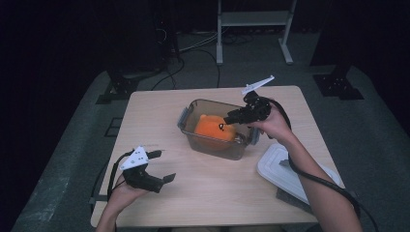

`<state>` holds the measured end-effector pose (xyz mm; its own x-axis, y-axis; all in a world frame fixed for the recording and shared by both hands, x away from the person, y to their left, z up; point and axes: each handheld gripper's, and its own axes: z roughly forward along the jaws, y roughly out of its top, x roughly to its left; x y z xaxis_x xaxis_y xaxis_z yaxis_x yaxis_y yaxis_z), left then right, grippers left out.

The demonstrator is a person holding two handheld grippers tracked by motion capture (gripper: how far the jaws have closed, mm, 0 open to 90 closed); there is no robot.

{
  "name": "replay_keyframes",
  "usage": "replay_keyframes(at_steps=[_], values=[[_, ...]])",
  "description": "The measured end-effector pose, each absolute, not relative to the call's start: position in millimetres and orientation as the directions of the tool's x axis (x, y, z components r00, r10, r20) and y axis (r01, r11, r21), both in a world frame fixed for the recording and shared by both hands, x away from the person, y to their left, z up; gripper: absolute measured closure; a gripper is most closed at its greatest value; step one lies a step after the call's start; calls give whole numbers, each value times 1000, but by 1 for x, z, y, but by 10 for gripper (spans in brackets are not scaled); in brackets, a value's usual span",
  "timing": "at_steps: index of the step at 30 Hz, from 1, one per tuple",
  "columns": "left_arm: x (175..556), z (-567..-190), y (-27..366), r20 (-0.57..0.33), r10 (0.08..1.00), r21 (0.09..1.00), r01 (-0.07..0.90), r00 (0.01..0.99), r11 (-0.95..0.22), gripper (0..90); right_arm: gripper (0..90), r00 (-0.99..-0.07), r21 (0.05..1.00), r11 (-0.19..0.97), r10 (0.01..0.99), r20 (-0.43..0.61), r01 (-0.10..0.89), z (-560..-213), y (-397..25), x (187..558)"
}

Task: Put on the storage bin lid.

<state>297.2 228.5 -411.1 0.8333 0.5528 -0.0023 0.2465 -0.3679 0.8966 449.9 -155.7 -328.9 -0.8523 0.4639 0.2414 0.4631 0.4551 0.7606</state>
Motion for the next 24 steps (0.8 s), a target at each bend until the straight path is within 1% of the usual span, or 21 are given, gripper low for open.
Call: replay_keyframes(at_steps=[12,24], values=[[297,-412,228,-1,554,896,247,832,-369,25,571,-846,770,435,474,245,466,-329,-175,437],[297,-412,227,-1,555,894,249,832,-371,25,561,-835,786,410,499,231,463,-323,-203,424]])
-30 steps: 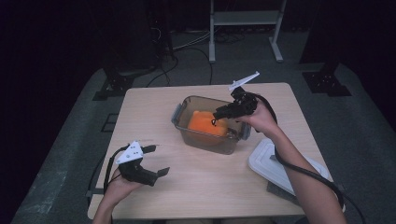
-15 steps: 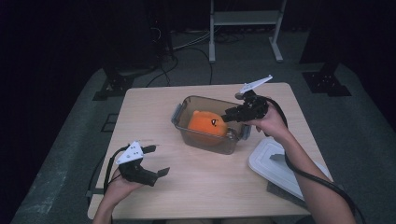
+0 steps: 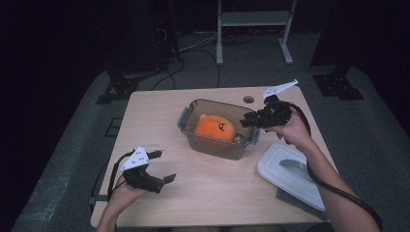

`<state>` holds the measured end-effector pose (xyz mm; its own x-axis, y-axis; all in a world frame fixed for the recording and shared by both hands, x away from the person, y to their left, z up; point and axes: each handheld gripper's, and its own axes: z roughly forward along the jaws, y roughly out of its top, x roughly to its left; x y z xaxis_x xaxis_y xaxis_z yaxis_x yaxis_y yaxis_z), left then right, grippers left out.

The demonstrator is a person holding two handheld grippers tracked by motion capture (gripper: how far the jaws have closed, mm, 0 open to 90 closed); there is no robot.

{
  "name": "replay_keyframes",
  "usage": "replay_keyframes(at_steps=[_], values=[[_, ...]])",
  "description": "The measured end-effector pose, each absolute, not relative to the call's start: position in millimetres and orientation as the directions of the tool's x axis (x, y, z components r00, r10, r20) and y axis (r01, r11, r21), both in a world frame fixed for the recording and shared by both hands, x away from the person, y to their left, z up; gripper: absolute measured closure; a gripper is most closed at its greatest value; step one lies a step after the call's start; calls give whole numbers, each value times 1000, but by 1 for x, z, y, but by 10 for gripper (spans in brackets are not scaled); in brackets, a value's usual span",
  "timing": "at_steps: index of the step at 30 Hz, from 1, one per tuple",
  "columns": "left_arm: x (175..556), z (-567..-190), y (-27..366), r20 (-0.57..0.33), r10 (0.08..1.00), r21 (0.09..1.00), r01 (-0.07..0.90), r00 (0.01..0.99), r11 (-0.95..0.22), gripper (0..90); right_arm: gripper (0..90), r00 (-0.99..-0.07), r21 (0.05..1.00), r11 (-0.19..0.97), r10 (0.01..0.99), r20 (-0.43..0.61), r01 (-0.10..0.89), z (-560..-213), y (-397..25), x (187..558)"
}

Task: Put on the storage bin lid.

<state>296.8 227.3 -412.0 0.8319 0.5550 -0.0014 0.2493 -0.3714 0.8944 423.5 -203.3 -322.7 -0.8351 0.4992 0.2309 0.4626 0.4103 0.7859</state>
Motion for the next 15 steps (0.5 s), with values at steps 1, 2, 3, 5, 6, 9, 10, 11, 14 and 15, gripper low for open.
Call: replay_keyframes(at_steps=[1,2,3,5,6,9,10,11,14,15], values=[[297,-412,227,-1,555,894,249,832,-372,25,560,-833,786,409,504,230,464,-323,-207,422],[297,-412,227,-1,555,894,250,832,-373,25,560,-830,787,406,508,229,465,-323,-211,421],[297,-412,227,-1,555,894,250,832,-373,25,560,-830,787,406,508,229,465,-323,-211,421],[297,-412,227,0,555,894,249,832,-373,25,557,-826,787,401,514,231,469,-324,-216,419],[297,-412,227,-2,556,894,251,831,-372,25,554,-824,789,396,516,232,470,-325,-221,417],[297,-412,227,-3,556,894,251,831,-371,25,543,-816,789,385,528,237,478,-326,-228,414],[297,-412,226,-4,555,894,252,832,-372,25,539,-815,791,382,529,237,478,-326,-231,413],[297,-412,226,-4,555,894,252,832,-372,25,539,-815,791,382,529,237,478,-326,-231,413],[297,-413,226,-3,555,894,252,832,-371,25,534,-807,797,366,540,239,481,-327,-241,408],[297,-413,226,-4,555,894,252,832,-371,25,533,-805,797,364,543,240,482,-328,-243,407]])
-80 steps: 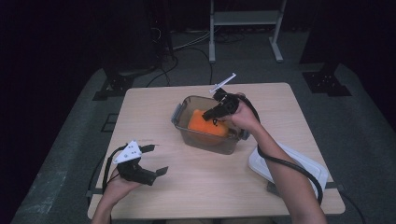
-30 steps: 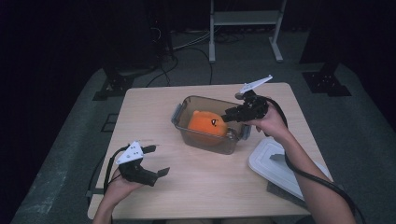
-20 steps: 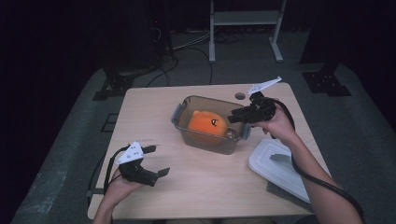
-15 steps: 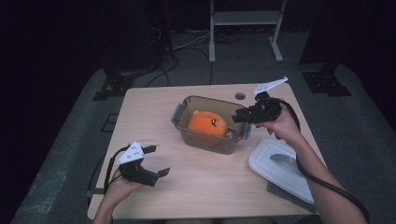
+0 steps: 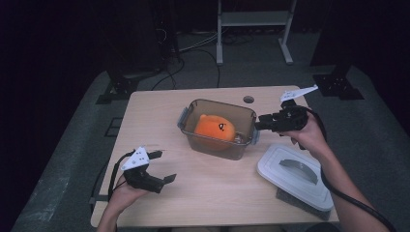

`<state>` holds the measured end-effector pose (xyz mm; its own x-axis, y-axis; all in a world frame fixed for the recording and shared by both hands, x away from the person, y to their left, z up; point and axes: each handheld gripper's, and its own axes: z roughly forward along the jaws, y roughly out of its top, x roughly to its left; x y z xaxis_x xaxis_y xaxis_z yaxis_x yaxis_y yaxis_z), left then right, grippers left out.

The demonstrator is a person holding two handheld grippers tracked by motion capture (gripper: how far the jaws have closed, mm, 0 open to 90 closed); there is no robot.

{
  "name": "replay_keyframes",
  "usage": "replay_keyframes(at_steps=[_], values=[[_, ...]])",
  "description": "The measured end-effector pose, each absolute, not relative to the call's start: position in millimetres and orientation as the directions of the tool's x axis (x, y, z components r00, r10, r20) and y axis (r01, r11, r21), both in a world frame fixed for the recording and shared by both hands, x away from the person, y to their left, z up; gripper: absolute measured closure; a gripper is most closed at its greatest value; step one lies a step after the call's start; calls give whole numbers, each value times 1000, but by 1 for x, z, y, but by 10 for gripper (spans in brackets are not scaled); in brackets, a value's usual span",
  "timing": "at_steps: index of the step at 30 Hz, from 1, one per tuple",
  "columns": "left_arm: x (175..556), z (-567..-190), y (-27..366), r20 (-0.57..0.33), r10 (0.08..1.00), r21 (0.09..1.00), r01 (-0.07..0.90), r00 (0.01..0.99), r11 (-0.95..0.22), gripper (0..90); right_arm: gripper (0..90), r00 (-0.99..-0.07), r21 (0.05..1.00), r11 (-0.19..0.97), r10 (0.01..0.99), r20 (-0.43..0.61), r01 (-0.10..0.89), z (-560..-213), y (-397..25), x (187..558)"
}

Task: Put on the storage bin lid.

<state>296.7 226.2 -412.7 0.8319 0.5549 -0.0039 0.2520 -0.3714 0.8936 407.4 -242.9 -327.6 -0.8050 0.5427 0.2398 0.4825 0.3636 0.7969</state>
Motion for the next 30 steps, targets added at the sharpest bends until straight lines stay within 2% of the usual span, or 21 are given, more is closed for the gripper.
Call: replay_keyframes(at_steps=[30], values=[[296,-414,226,-3,555,890,255,832,-377,25,459,-775,796,323,574,265,511,-366,-287,375]])
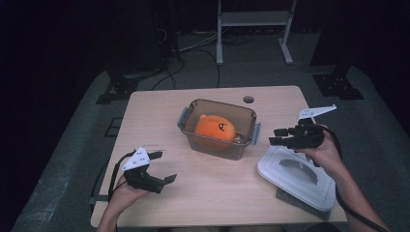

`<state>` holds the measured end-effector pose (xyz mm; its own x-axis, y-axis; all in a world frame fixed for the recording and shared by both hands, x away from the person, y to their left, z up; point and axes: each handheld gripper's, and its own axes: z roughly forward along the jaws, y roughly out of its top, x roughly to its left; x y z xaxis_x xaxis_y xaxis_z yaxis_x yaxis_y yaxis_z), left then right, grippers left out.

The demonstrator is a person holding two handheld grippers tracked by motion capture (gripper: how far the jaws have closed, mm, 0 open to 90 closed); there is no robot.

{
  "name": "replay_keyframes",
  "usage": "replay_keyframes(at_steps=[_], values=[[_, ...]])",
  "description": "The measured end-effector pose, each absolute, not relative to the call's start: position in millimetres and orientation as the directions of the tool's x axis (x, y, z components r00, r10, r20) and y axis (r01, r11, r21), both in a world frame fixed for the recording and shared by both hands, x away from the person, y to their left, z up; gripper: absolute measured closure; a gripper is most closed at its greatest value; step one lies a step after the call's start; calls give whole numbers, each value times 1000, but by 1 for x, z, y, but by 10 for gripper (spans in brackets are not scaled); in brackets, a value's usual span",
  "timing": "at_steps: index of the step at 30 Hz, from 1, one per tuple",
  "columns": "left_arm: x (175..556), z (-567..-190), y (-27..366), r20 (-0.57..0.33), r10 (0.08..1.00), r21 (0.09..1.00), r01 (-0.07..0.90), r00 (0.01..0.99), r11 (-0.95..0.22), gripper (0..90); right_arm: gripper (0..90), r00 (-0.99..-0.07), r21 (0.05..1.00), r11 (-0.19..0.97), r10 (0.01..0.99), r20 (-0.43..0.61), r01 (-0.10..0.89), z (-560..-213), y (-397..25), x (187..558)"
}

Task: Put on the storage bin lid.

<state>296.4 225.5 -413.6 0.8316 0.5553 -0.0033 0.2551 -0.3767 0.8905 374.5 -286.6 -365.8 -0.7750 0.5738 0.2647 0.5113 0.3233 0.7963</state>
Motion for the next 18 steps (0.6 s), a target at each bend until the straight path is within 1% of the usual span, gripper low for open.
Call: replay_keyframes(at_steps=[8,18], values=[[296,-414,226,-1,556,890,254,831,-378,25,431,-773,800,324,582,253,506,-377,-294,364],[296,-415,225,0,555,888,256,832,-383,25,424,-755,791,316,603,259,524,-394,-311,352]])
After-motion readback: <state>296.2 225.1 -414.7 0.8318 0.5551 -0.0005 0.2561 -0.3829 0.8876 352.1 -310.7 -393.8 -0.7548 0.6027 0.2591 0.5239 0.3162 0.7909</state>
